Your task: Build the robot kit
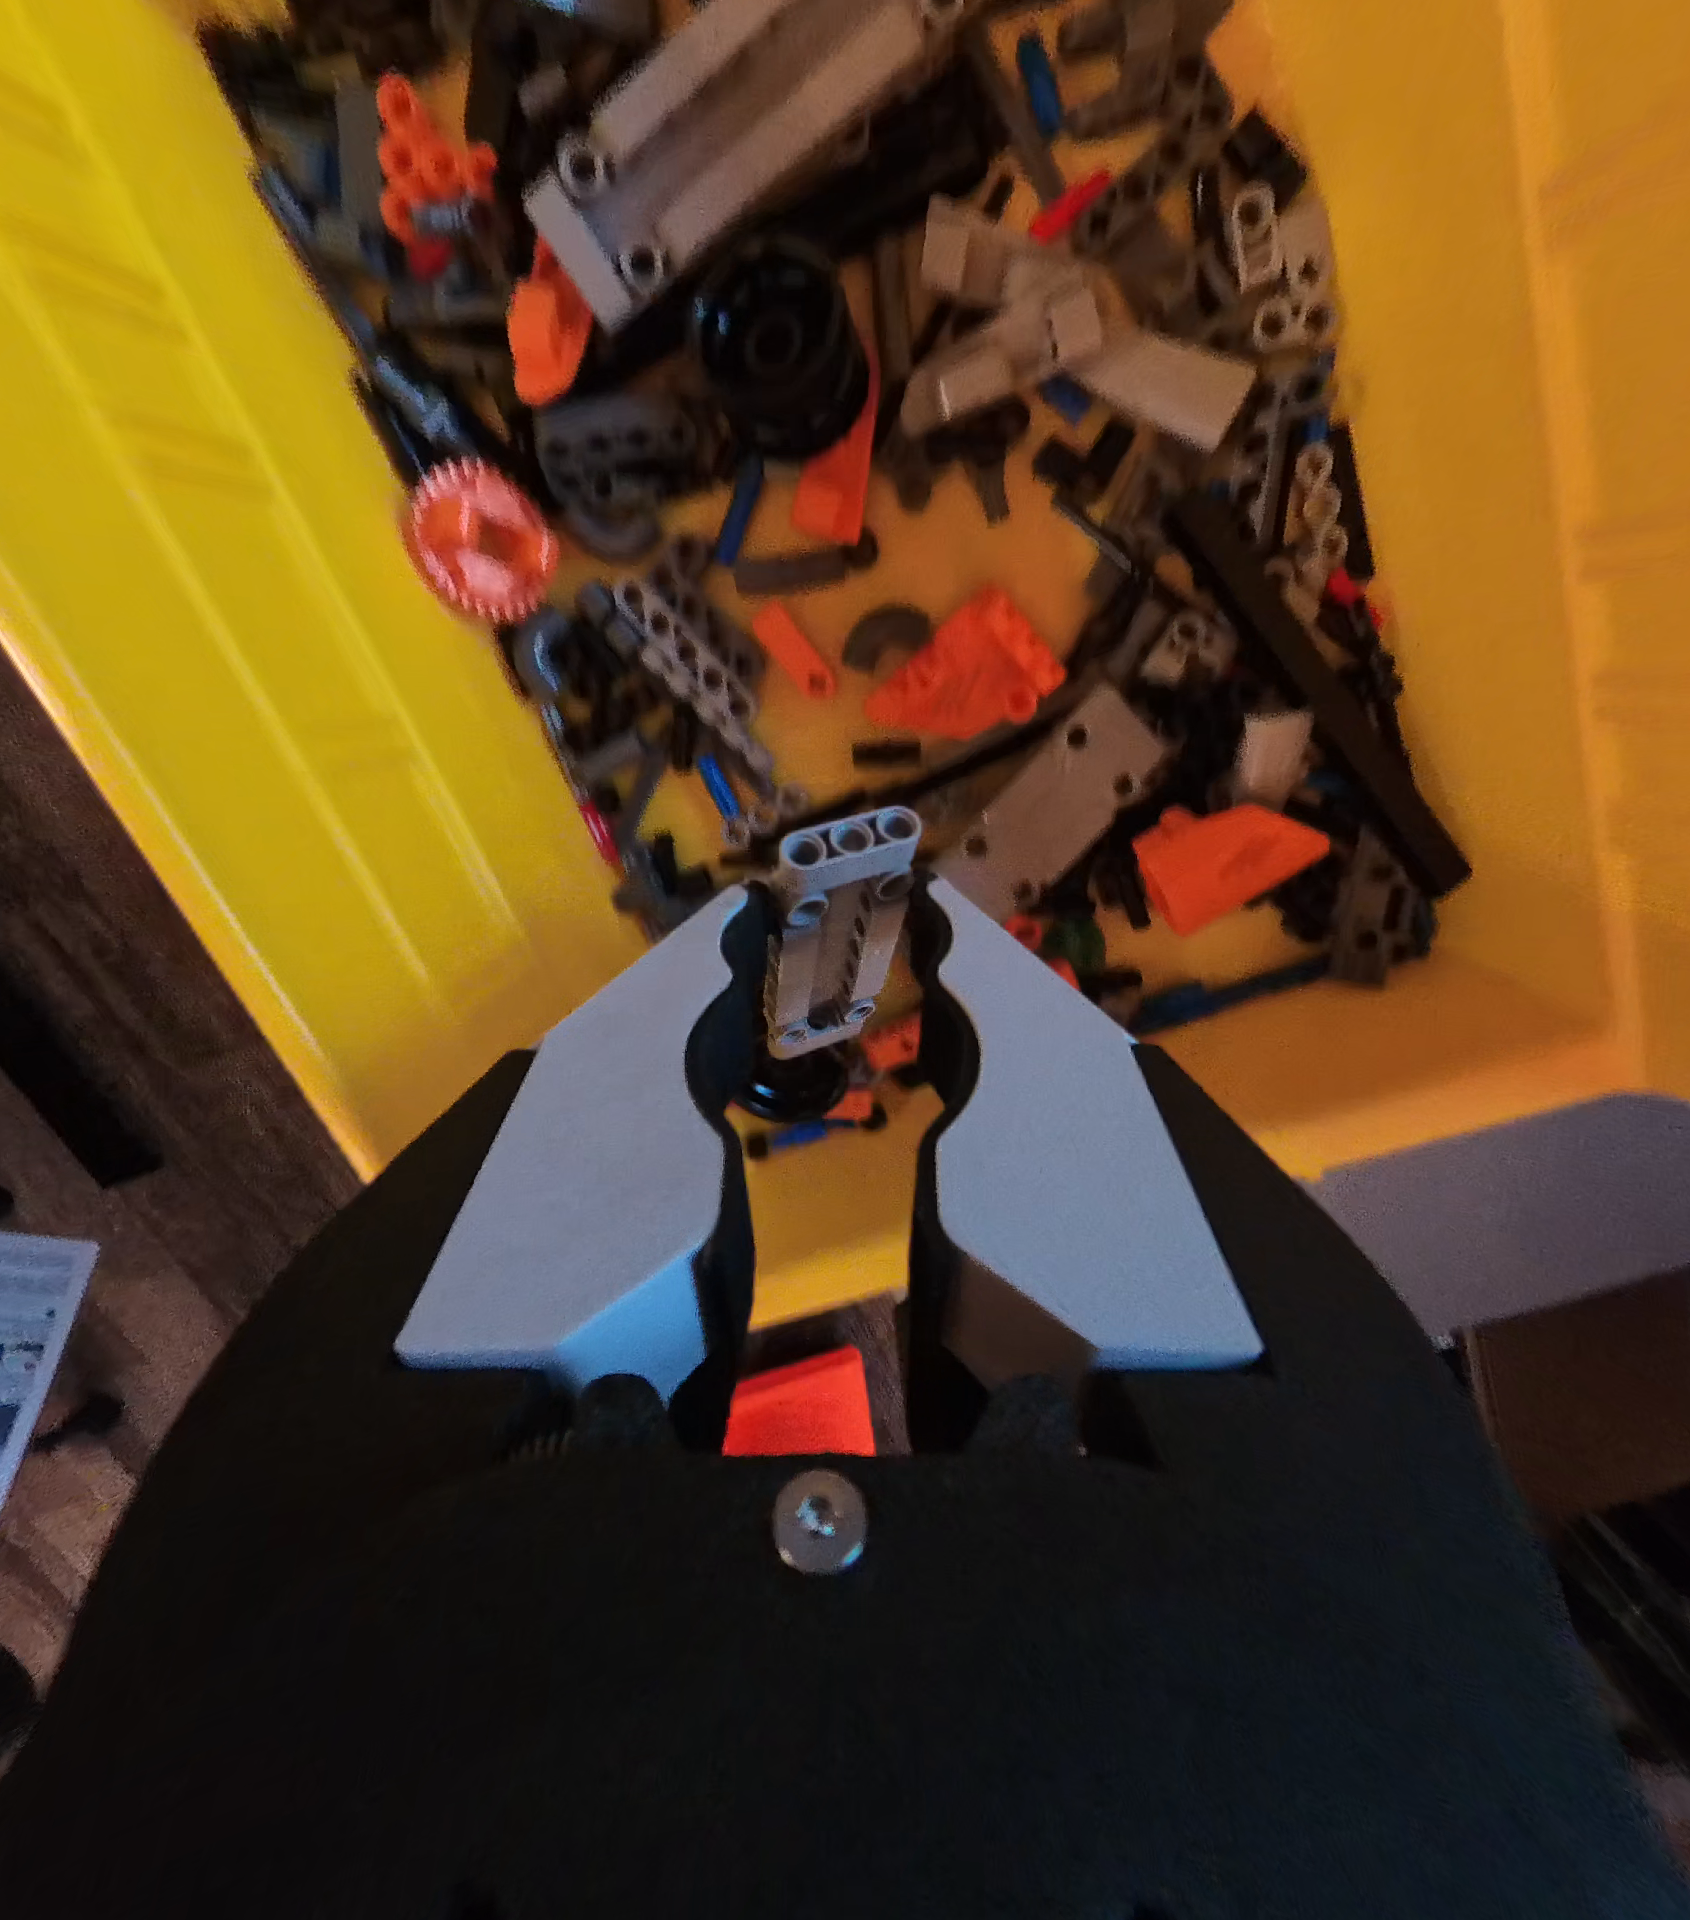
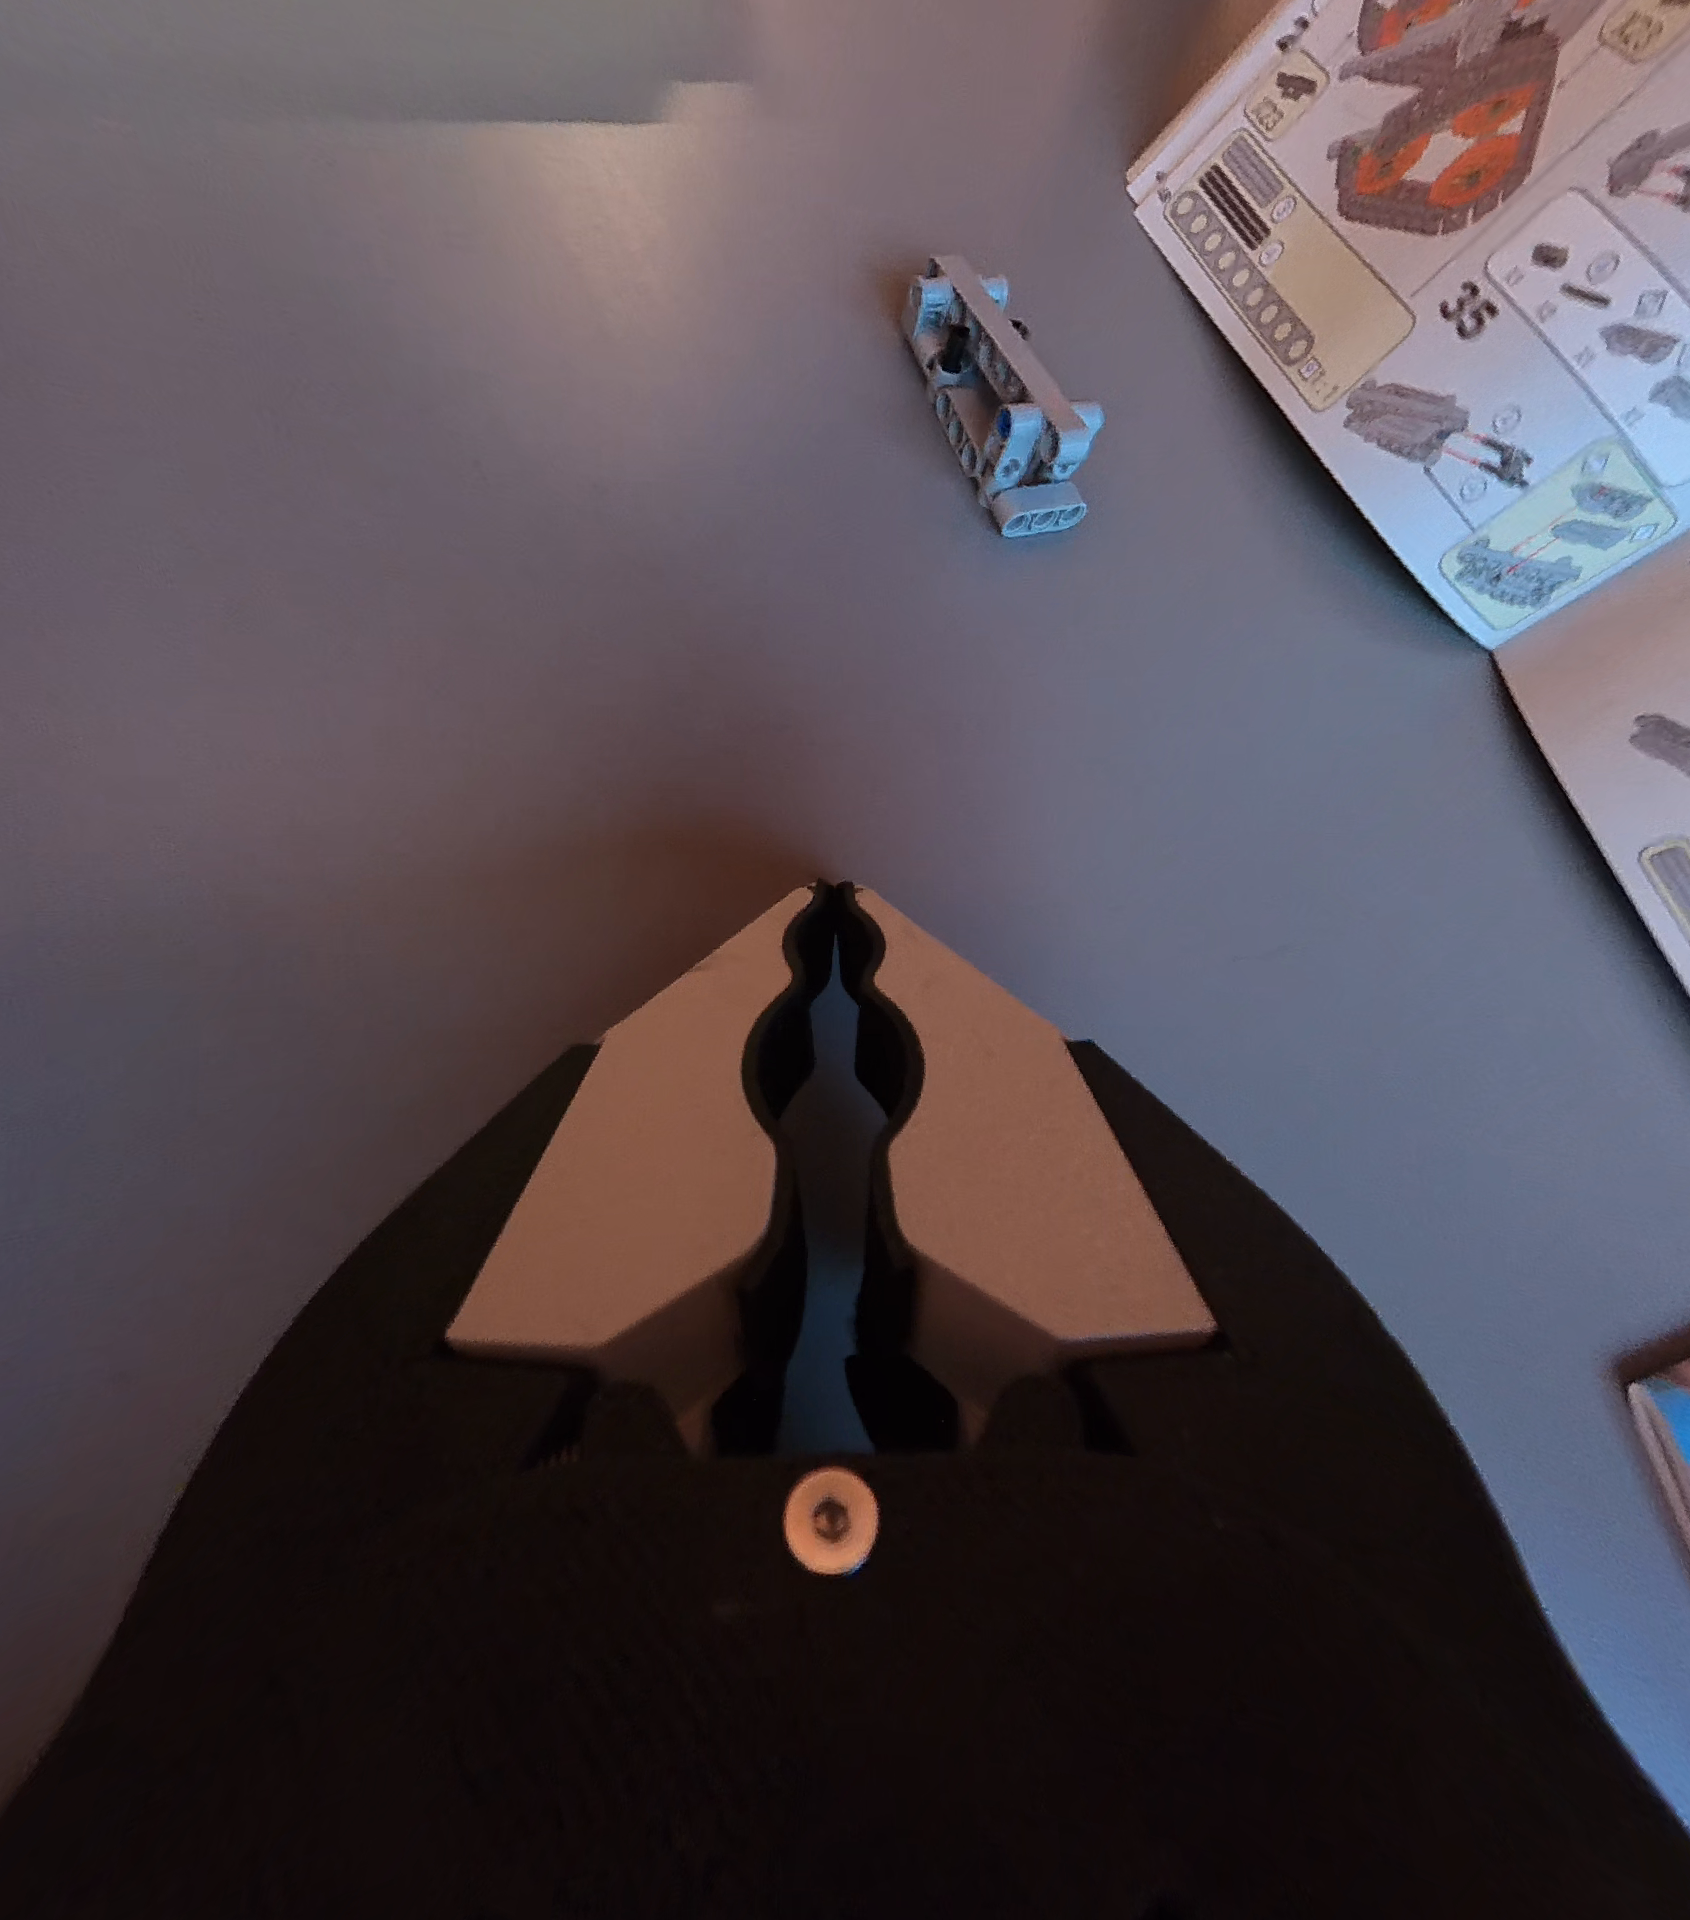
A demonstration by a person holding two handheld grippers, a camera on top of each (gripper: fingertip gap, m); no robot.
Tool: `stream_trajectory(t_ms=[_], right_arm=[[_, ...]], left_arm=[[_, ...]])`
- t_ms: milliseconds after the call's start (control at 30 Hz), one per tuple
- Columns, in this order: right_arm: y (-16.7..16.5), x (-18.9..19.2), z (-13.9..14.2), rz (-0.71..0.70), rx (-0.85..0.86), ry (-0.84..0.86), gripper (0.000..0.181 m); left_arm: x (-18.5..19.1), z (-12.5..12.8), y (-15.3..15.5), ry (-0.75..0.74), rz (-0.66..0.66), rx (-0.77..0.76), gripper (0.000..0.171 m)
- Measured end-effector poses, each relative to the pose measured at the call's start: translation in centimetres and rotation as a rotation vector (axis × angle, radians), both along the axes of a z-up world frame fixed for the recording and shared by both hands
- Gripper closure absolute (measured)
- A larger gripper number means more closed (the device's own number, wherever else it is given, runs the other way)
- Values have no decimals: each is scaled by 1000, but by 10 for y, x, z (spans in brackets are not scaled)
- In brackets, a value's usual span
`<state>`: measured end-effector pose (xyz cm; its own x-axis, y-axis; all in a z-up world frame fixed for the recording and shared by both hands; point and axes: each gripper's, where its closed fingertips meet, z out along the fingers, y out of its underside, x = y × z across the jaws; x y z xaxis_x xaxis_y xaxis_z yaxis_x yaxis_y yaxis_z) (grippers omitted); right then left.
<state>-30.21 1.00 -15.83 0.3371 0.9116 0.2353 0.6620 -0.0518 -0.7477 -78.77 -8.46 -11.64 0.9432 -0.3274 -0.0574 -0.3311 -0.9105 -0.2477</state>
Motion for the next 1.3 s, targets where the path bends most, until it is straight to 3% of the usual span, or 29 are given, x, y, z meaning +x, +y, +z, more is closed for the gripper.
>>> stream_trajectory(t_ms=[100, 133, 200, 333, 467, 800, 900, 967, 1033, 1300], right_arm=[[-3, -2, 0, 36, 14, -4, 181], [-4, -2, 0, 37, 12, -4, 181], [-4, -1, 0, 36, 9, -3, 181], [-3, -1, 0, 33, 12, -3, 181], [-3, -1, 0, 33, 13, -2, 181], [-2, -1, 1, 23, 10, -1, 179], [-2, -1, 1, 25, 14, -2, 179], [-2, -1, 1, 25, 11, -1, 179], [-2, -1, 1, 26, 12, -2, 179], [-2, -1, 1, 25, 21, -5, 180]], left_arm=[[-2, 0, -14, -13, 24, -14, 139], [0, 0, -13, -29, 29, -4, 130], [4, 2, -8, -61, 31, 17, 129], [-5, 23, 23, -25, 37, 139, 130], [4, 32, 52, -87, 17, 152, 118], [26, -17, 98, -96, 32, -17, 104], [24, -35, 91, -36, 13, -104, 99], [29, -40, 86, -54, 1, -127, 112], [36, -39, 77, -103, -3, -144, 138], [33, -24, 21, -128, 31, -172, 139]])
